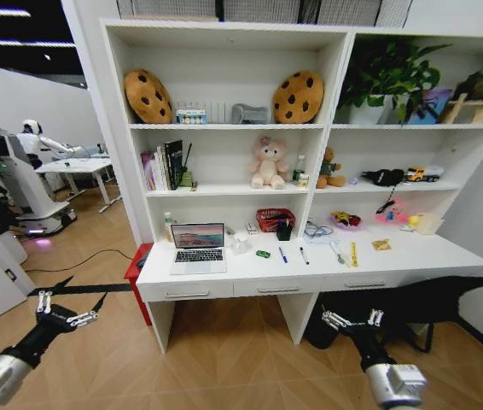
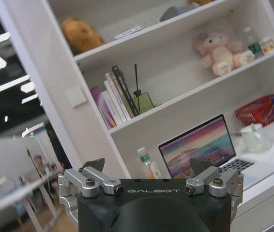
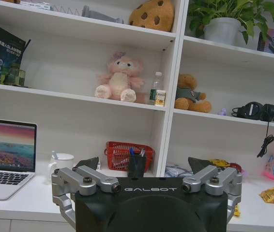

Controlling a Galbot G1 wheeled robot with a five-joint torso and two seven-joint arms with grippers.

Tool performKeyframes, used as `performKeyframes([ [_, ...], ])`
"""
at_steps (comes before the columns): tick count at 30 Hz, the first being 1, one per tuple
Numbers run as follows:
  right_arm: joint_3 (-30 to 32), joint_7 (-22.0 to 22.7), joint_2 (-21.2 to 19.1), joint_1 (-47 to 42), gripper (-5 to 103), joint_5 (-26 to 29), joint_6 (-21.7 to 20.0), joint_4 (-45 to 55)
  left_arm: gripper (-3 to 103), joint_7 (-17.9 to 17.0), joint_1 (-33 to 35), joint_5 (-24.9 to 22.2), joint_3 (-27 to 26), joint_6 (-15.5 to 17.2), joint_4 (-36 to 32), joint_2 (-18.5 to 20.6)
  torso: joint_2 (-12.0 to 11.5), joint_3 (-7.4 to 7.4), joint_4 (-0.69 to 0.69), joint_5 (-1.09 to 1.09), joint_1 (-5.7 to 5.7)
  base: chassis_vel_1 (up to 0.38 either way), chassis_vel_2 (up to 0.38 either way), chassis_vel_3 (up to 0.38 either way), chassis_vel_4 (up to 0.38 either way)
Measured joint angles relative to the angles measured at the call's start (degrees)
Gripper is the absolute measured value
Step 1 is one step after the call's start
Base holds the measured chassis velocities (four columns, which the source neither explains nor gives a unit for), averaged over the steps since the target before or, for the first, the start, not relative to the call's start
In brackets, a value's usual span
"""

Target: Organize the objects on the table.

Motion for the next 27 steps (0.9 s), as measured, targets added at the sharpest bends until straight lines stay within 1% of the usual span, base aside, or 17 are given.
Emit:
performKeyframes([
  [1, -0.1, 0.4, 0.1, 0.1, 100, 0.2, -0.1, -0.1, 99, -2.1, 0.4, -2.5, 1.7, 2.8, -0.8, -0.7, 0.0, 0.0, 0.0, 0.01, 0.0, 0.0, 0.0, 0.0, 0.0],
  [2, -0.1, 0.9, 0.1, 0.3, 100, 0.8, -0.2, -0.2, 99, -3.9, 0.4, -3.1, 3.1, 5.1, -0.6, -1.3, 0.0, 0.0, 0.0, 0.01, 0.0, 0.0, 0.0, 0.0, 0.0],
  [3, -0.1, 0.9, 0.1, 0.3, 100, 0.8, -0.2, -0.2, 99, -3.9, 0.4, -3.1, 3.1, 5.1, -0.6, -1.3, 0.0, 0.0, 0.0, 0.01, 0.0, 0.0, 0.0, 0.0, 0.0],
  [4, 0.0, 1.2, 0.1, 0.4, 100, 1.3, -0.2, -0.4, 99, -5.6, 0.2, -3.9, 4.3, 6.8, -0.2, -1.8, 0.0, 0.0, 0.0, 0.0, 0.0, 0.0, 0.0, 0.0, 0.0],
  [5, 0.1, 1.3, 0.0, 0.6, 100, 1.7, -0.1, -0.5, 99, -7.5, 0.3, -5.9, 5.3, 8.6, -0.6, -2.2, 0.0, 0.0, 0.0, -0.01, 0.0, 0.0, 0.0, 0.0, 0.0],
  [6, 0.1, 1.3, 0.0, 0.6, 100, 1.7, -0.1, -0.5, 99, -7.5, 0.3, -5.9, 5.3, 8.6, -0.6, -2.2, 0.0, 0.0, 0.0, -0.01, 0.0, 0.0, 0.0, 0.0, 0.0],
  [7, 0.1, 1.4, 0.1, 0.8, 100, 2.1, 0.1, -0.6, 98, -9.1, 0.4, -8.7, 6.3, 10.4, -1.7, -2.5, 0.0, 0.0, 0.01, -0.02, 0.0, 0.0, 0.0, 0.0, 0.0],
  [8, 0.1, 1.4, 0.1, 0.8, 100, 2.1, 0.1, -0.6, 98, -9.1, 0.4, -8.7, 6.3, 10.4, -1.7, -2.5, 0.0, 0.0, 0.01, -0.02, 0.0, 0.0, 0.0, 0.0, 0.0],
  [9, 0.0, 1.6, 0.2, 1.1, 100, 2.3, 0.6, -0.9, 98, -10.7, 0.4, -11.4, 7.1, 11.9, -3.1, -2.8, 0.0, 0.0, 0.0, 0.01, 0.0, 0.0, 0.0, 0.0, 0.0],
  [10, 0.0, 1.6, 0.4, 1.2, 100, 2.3, 1.8, -1.2, 98, -11.7, 0.1, -12.0, 7.5, 12.6, -4.2, -3.0, 0.0, 0.0, 0.0, 0.01, 0.0, 0.0, 0.0, 0.0, 0.0],
  [13, 0.0, 1.5, 0.5, 1.6, 100, 1.7, 3.8, -1.7, 98, -12.2, -0.2, -11.2, 7.5, 12.7, -5.2, -3.1, 0.0, 0.0, -0.01, 0.01, 0.0, 0.0, 0.0, 0.0, 0.0],
  [15, 0.0, 1.6, 0.5, 1.7, 100, 1.4, 4.2, -1.9, 98, -12.5, -0.2, -11.0, 7.5, 12.7, -5.8, -3.2, 0.0, 0.0, -0.01, 0.0, 0.0, 0.0, 0.0, 0.0, 0.0],
  [17, 0.2, 1.6, 0.4, 2.0, 100, 1.5, 5.5, -2.2, 98, -13.9, -0.7, -10.4, 7.5, 13.1, -7.9, -4.7, 0.0, 0.0, 0.0, 0.01, 0.0, 0.0, 0.0, 0.0, 0.0],
  [18, 0.2, 1.6, 0.4, 2.0, 100, 1.5, 5.5, -2.2, 98, -13.9, -0.7, -10.4, 7.5, 13.1, -7.9, -4.7, 0.0, 0.0, 0.0, 0.01, 0.0, 0.0, 0.0, 0.0, 0.0],
  [20, 0.3, 1.4, 0.5, 1.9, 100, 1.7, 5.7, -2.2, 98, -14.4, -0.5, -9.3, 9.1, 13.4, -9.5, -6.2, 0.0, 0.0, 0.0, 0.0, 0.0, 0.0, 0.0, 0.0, 0.0],
  [23, 0.2, 1.1, 0.6, 1.9, 100, 1.7, 5.2, -2.2, 98, -14.4, -0.1, -7.8, 9.9, 13.4, -10.2, -6.5, 0.0, 0.0, 0.0, 0.0, 0.0, 0.0, 0.0, 0.0, 0.0],
  [27, 0.0, 0.9, 0.7, 1.8, 100, 1.8, 5.0, -2.2, 98, -14.3, -0.2, -7.4, 10.0, 13.4, -10.4, -6.5, 0.0, 0.0, 0.0, 0.0, 0.0, 0.0, 0.0, 0.0, 0.0],
])
